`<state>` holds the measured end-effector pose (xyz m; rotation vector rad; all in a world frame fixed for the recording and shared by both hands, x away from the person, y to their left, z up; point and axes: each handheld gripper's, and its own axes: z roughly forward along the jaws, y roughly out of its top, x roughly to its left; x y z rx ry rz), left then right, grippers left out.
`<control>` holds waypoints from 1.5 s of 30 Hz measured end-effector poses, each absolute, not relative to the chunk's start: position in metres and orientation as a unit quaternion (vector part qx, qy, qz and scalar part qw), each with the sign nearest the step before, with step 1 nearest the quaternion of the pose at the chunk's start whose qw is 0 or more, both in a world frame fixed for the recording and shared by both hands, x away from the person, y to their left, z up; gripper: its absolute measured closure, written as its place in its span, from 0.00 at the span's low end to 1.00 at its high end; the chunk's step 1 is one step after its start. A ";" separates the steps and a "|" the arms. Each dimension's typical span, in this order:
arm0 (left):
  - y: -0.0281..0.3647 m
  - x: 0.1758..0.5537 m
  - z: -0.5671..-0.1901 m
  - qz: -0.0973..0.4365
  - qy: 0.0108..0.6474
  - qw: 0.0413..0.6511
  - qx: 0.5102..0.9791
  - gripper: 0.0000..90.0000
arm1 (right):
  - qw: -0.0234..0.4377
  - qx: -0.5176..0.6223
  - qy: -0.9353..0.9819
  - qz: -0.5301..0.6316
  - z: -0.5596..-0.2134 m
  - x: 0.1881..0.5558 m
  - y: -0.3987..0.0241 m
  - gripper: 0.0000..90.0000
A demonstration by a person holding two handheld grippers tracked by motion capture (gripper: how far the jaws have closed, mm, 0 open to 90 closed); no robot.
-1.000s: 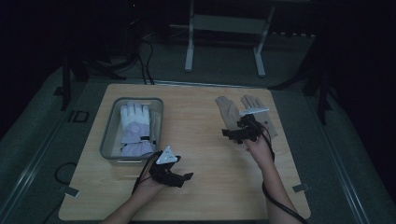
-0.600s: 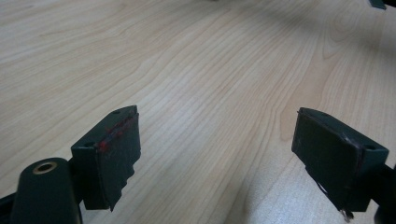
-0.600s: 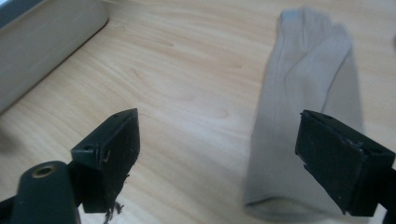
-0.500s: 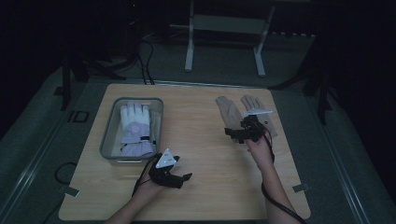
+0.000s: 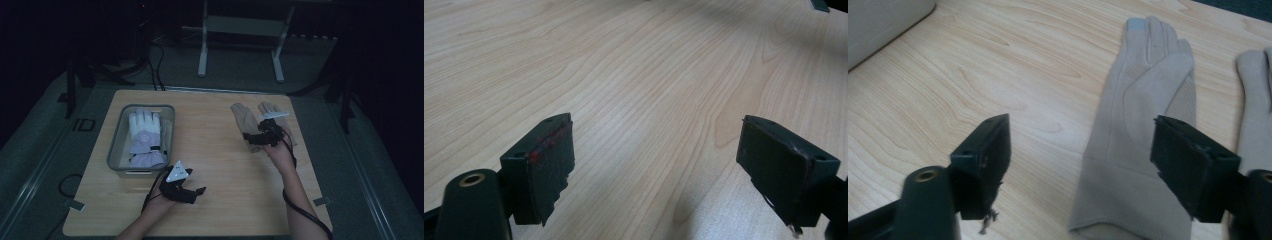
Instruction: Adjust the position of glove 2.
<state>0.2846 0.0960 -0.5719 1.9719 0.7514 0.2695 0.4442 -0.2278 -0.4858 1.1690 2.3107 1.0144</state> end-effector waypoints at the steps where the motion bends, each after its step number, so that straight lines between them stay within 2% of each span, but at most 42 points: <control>1: 0.096 0.285 -0.572 0.111 0.309 0.486 0.810 0.18 | 0.185 0.413 0.818 0.355 -0.486 0.447 -0.228 0.29; 5: 0.096 0.285 -0.572 0.109 0.310 0.486 0.810 0.18 | 0.197 0.410 0.823 0.341 -0.485 0.459 -0.228 0.35; 12: 0.099 0.285 -0.571 0.112 0.311 0.491 0.806 0.18 | 0.201 0.431 0.815 0.330 -0.490 0.484 -0.227 0.36; 17: 0.100 0.285 -0.571 0.110 0.311 0.493 0.805 0.18 | 0.204 0.449 0.812 0.313 -0.502 0.499 -0.225 0.39; 21: 0.101 0.285 -0.571 0.107 0.307 0.497 0.805 0.18 | 0.203 0.465 0.806 0.305 -0.511 0.513 -0.227 0.45; 22: 0.101 0.285 -0.571 0.105 0.306 0.498 0.804 0.18 | 0.191 0.473 0.802 0.311 -0.517 0.518 -0.229 0.46; 29: 0.100 0.285 -0.571 0.106 0.301 0.500 0.805 0.18 | 0.185 0.488 0.808 0.275 -0.538 0.527 -0.226 0.47; 33: 0.099 0.283 -0.571 0.102 0.295 0.502 0.807 0.18 | 0.198 0.499 0.805 0.253 -0.542 0.525 -0.221 0.54; 37: 0.098 0.282 -0.571 0.102 0.291 0.500 0.809 0.18 | 0.198 0.499 0.807 0.246 -0.541 0.522 -0.216 0.79; 39: 0.098 0.281 -0.571 0.101 0.292 0.501 0.809 0.18 | 0.192 0.520 0.794 0.251 -0.540 0.521 -0.214 0.87; 45: 0.098 0.282 -0.572 0.100 0.296 0.503 0.806 0.18 | 0.174 0.555 0.771 0.261 -0.535 0.517 -0.213 0.92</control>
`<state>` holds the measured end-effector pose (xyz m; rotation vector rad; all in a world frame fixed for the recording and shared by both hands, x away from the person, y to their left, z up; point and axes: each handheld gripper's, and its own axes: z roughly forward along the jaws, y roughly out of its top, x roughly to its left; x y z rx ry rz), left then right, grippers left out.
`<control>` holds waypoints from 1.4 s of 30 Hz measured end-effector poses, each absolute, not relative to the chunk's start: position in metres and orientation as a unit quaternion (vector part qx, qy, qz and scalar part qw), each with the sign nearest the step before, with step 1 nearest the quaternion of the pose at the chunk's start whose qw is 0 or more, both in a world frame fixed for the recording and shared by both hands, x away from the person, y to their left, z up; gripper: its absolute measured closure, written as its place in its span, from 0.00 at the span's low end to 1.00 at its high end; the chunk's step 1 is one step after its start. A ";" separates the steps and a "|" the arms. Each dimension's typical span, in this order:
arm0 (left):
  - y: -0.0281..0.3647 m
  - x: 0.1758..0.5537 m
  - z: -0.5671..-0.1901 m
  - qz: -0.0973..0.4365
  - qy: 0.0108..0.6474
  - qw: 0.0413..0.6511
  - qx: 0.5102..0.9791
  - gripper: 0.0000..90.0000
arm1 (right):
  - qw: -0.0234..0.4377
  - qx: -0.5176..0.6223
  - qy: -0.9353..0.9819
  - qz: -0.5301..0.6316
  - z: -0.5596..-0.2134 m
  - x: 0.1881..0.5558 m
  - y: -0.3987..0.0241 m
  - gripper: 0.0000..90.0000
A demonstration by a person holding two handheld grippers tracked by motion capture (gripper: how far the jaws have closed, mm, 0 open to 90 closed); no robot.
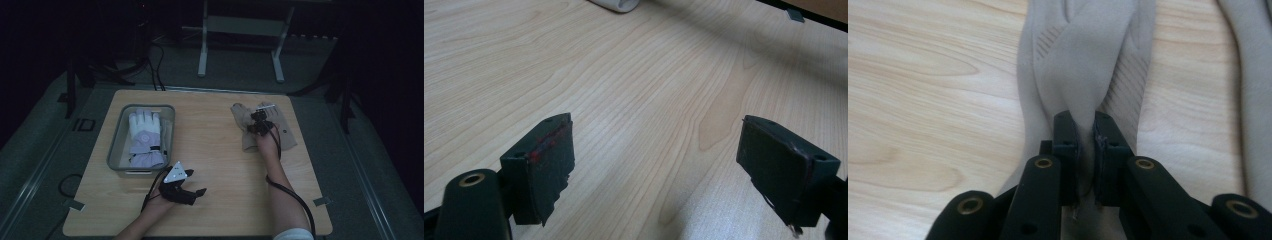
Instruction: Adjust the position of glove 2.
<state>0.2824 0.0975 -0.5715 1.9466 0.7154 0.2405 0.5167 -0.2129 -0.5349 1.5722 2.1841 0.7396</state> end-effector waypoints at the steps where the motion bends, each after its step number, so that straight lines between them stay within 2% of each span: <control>1: 0.098 0.283 -0.571 0.099 0.296 0.504 0.805 0.18 | 0.177 0.556 0.769 0.260 -0.533 0.515 -0.212 0.92; 13: 0.097 0.283 -0.572 0.102 0.297 0.499 0.808 0.18 | 0.161 0.564 0.744 0.321 -0.493 0.477 -0.199 0.92; 29: 0.097 0.283 -0.572 0.107 0.296 0.497 0.808 0.18 | 0.213 0.550 0.726 0.354 -0.443 0.428 -0.186 0.93; 33: 0.096 0.282 -0.572 0.108 0.297 0.496 0.808 0.18 | 0.208 0.554 0.719 0.364 -0.446 0.410 -0.183 0.93; 42: 0.095 0.282 -0.572 0.108 0.296 0.497 0.808 0.18 | 0.213 0.561 0.715 0.359 -0.480 0.388 -0.167 0.92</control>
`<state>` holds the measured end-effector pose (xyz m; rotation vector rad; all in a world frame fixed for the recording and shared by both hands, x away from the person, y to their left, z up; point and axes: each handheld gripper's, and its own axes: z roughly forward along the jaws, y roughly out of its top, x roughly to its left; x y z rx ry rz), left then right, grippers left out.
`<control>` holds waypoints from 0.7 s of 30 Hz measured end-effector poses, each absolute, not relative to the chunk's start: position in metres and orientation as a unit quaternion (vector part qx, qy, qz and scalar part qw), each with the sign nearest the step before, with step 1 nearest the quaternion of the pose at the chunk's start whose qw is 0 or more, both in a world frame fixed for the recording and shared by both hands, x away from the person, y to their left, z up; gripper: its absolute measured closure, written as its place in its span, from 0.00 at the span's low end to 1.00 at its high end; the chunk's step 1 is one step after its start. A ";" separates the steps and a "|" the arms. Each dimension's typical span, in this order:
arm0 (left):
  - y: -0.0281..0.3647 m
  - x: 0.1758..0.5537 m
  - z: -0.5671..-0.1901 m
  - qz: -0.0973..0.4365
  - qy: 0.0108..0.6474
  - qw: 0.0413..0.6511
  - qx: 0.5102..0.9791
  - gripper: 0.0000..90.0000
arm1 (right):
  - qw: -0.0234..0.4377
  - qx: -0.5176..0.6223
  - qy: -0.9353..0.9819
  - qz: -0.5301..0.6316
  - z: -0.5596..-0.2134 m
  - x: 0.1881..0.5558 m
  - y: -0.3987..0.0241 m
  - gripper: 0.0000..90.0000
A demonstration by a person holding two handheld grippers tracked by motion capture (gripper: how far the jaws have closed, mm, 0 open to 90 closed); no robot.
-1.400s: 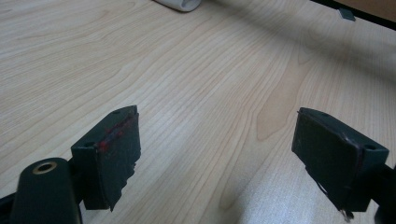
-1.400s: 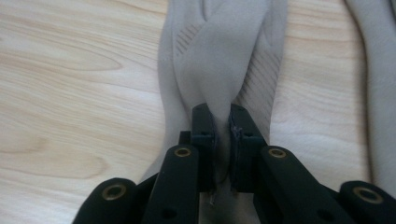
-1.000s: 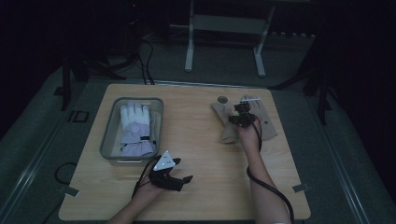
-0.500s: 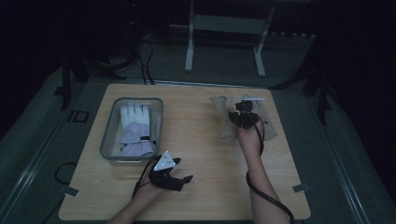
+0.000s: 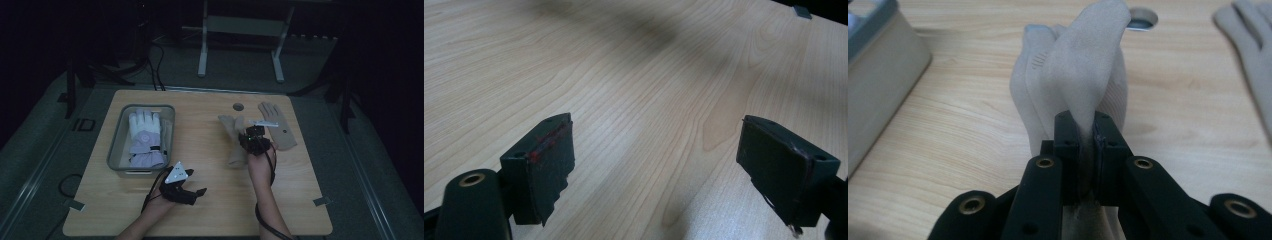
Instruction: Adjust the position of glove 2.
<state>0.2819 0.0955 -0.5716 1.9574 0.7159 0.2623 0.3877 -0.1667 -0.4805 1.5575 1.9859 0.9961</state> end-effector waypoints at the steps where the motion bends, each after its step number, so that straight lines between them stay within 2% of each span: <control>1: 0.095 0.282 -0.572 0.109 0.295 0.497 0.809 0.18 | 0.213 0.560 0.719 0.352 -0.486 0.388 -0.164 0.92; 7: 0.095 0.282 -0.572 0.109 0.295 0.496 0.809 0.18 | 0.176 0.586 0.712 0.343 -0.518 0.388 -0.150 0.91; 11: 0.096 0.282 -0.571 0.110 0.294 0.497 0.809 0.18 | 0.160 0.584 0.722 0.334 -0.534 0.389 -0.139 0.86; 14: 0.095 0.281 -0.571 0.109 0.293 0.497 0.809 0.18 | 0.150 0.578 0.732 0.327 -0.542 0.389 -0.133 0.76; 16: 0.095 0.281 -0.571 0.110 0.291 0.495 0.811 0.18 | 0.145 0.578 0.735 0.325 -0.546 0.388 -0.130 0.65; 21: 0.095 0.281 -0.572 0.109 0.292 0.495 0.811 0.18 | 0.154 0.554 0.753 0.320 -0.550 0.387 -0.124 0.52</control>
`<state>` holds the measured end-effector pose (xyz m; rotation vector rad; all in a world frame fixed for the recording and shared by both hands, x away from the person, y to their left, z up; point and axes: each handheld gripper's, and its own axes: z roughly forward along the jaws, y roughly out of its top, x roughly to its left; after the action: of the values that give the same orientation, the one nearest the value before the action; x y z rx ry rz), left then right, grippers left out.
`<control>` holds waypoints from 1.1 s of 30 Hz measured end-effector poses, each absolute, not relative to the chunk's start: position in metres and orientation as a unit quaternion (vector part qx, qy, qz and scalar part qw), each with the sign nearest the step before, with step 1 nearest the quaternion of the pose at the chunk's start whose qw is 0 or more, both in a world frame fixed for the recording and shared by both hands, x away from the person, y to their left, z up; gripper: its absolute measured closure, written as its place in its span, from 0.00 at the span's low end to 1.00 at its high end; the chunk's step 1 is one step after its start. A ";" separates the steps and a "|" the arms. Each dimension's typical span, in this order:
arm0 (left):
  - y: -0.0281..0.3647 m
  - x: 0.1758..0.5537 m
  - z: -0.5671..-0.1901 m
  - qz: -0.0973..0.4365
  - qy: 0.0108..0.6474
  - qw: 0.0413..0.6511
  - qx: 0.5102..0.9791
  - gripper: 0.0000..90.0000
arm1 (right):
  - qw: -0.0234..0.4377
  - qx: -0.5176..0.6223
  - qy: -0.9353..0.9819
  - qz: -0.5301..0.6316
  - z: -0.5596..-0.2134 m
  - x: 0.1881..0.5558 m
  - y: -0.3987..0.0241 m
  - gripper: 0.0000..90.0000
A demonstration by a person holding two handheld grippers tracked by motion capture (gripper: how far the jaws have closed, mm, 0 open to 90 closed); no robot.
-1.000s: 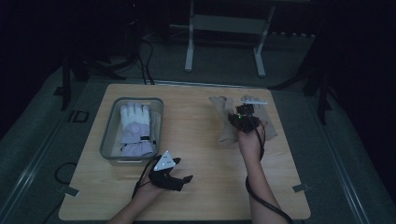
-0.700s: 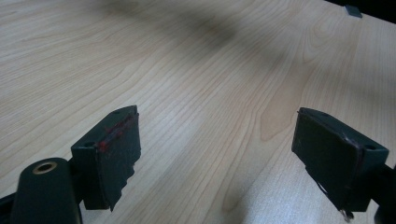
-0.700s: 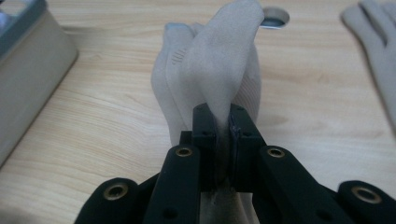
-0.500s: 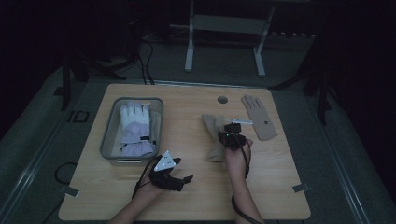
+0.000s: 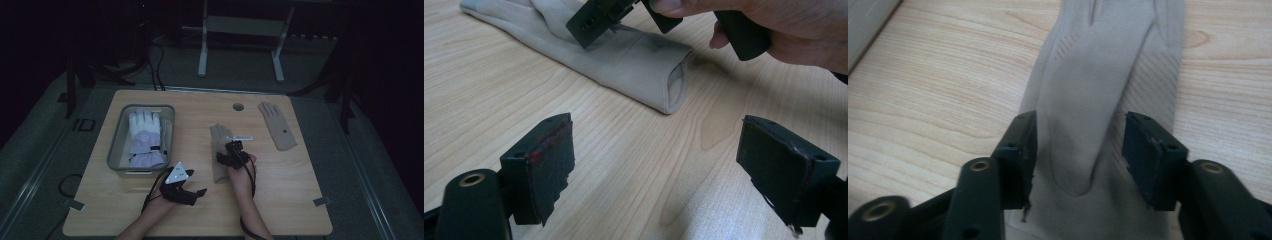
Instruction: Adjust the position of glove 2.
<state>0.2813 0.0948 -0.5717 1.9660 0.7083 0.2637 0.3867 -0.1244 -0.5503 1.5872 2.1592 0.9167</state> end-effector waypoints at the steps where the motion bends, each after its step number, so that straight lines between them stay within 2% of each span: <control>1: 0.095 0.281 -0.572 0.109 0.292 0.495 0.811 0.18 | 0.150 0.551 0.756 0.320 -0.550 0.387 -0.125 0.49; 2: 0.095 0.281 -0.572 0.109 0.292 0.495 0.811 0.18 | 0.143 0.549 0.757 0.324 -0.549 0.388 -0.125 0.45; 4: 0.094 0.281 -0.571 0.109 0.291 0.496 0.811 0.18 | 0.141 0.543 0.757 0.334 -0.544 0.387 -0.126 0.42; 6: 0.095 0.281 -0.571 0.108 0.291 0.496 0.811 0.18 | 0.127 0.543 0.754 0.346 -0.540 0.386 -0.130 0.27; 8: 0.095 0.281 -0.572 0.109 0.292 0.497 0.810 0.18 | 0.117 0.532 0.760 0.355 -0.534 0.386 -0.134 0.20; 14: 0.095 0.281 -0.572 0.109 0.292 0.495 0.811 0.18 | 0.109 0.516 0.762 0.377 -0.520 0.387 -0.151 0.19; 20: 0.095 0.281 -0.572 0.108 0.292 0.496 0.810 0.18 | 0.148 0.480 0.773 0.388 -0.507 0.389 -0.183 0.19; 33: 0.094 0.281 -0.573 0.106 0.293 0.495 0.811 0.18 | 0.183 0.455 0.770 0.408 -0.495 0.392 -0.239 0.17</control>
<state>0.2811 0.0941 -0.5729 1.9661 0.7101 0.2572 0.3919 -0.2394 -0.4948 1.2833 2.1725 1.1497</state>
